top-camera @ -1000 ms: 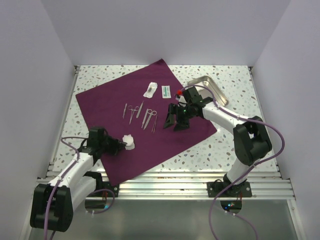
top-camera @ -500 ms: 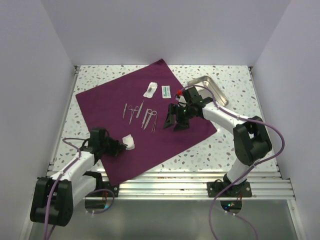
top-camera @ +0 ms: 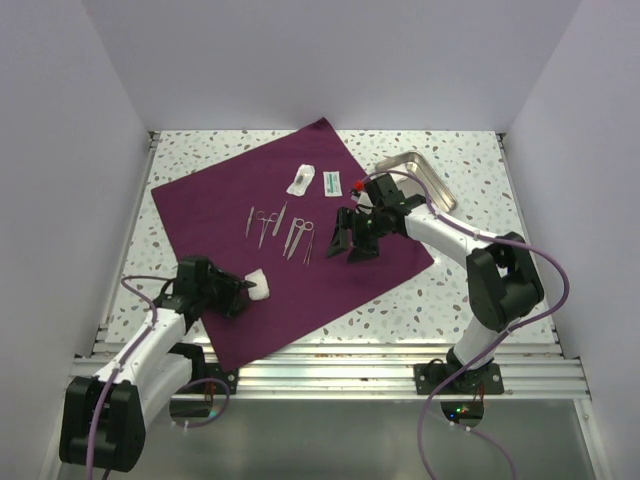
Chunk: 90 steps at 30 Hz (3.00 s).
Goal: Prepare the surgical pack
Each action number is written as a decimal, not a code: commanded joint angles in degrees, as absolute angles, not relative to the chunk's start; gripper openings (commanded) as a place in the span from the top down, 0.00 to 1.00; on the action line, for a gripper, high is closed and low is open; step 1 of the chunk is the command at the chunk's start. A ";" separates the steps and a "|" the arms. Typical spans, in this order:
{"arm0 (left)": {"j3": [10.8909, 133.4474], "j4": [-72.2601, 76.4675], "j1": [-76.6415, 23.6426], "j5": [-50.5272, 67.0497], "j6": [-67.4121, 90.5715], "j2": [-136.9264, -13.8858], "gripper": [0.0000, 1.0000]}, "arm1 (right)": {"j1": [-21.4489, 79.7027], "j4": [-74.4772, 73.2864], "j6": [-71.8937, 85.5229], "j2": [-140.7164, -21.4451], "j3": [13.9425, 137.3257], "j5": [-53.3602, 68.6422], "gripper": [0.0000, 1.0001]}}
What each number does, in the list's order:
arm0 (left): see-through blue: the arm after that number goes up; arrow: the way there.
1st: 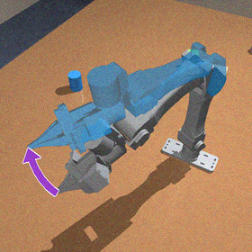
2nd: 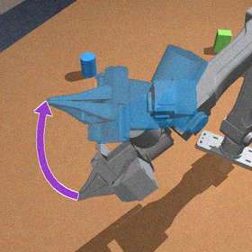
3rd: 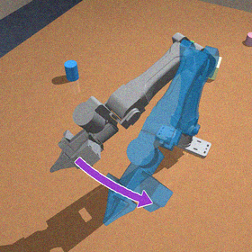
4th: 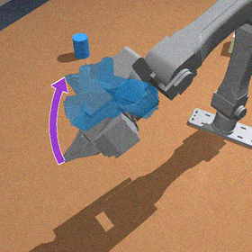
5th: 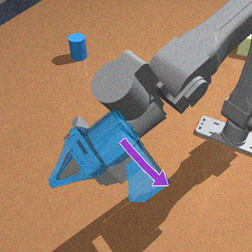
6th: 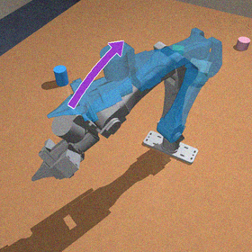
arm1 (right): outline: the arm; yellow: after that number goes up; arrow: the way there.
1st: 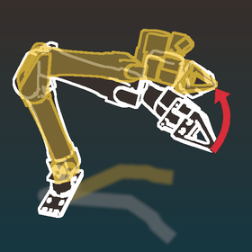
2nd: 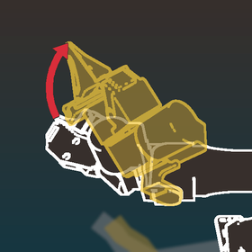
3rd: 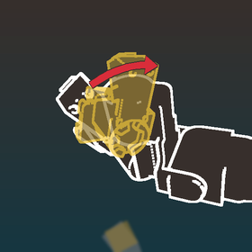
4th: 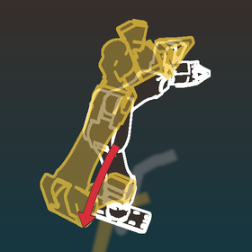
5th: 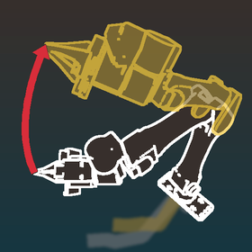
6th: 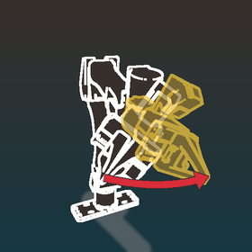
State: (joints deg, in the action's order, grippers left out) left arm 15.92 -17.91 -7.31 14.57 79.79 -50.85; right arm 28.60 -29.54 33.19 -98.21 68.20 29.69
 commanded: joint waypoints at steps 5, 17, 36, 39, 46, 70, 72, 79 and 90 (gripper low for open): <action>22.14 -26.99 -7.82 11.60 72.96 -50.09 0.43 | 29.00 -28.56 32.52 -97.91 67.94 30.59 0.29; 30.50 -20.58 -7.82 14.32 58.36 -66.97 0.43 | 28.92 -29.36 31.90 -97.65 67.85 29.88 0.29; 30.76 -27.77 -10.72 12.04 60.29 -68.73 0.58 | 29.00 -28.92 32.52 -99.14 68.82 30.32 0.29; 31.03 -27.43 -11.07 11.69 60.47 -69.61 0.57 | 28.92 -29.00 32.34 -99.14 68.82 30.24 0.29; 31.90 -25.40 -11.34 11.87 60.82 -71.80 0.52 | 28.92 -29.53 31.91 -99.32 68.99 30.15 0.29; 36.03 -26.63 -12.57 10.55 58.98 -77.78 0.64 | 29.00 -29.62 31.82 -100.37 69.96 30.23 0.29; 36.65 -27.60 -12.57 10.37 58.28 -77.78 0.69 | 29.00 -29.62 31.82 -100.46 69.96 30.32 0.29; 37.79 -28.04 -12.57 10.28 57.57 -77.43 0.79 | 28.92 -29.53 31.82 -100.37 69.87 30.23 0.29; 35.60 -25.31 -12.57 12.57 57.22 -78.31 0.92 | 28.92 -29.18 31.99 -100.37 69.52 30.23 0.29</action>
State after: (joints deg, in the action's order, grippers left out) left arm 35.99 -27.29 -12.21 11.81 58.83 -78.37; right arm 28.60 -29.74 32.73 -100.16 68.14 29.61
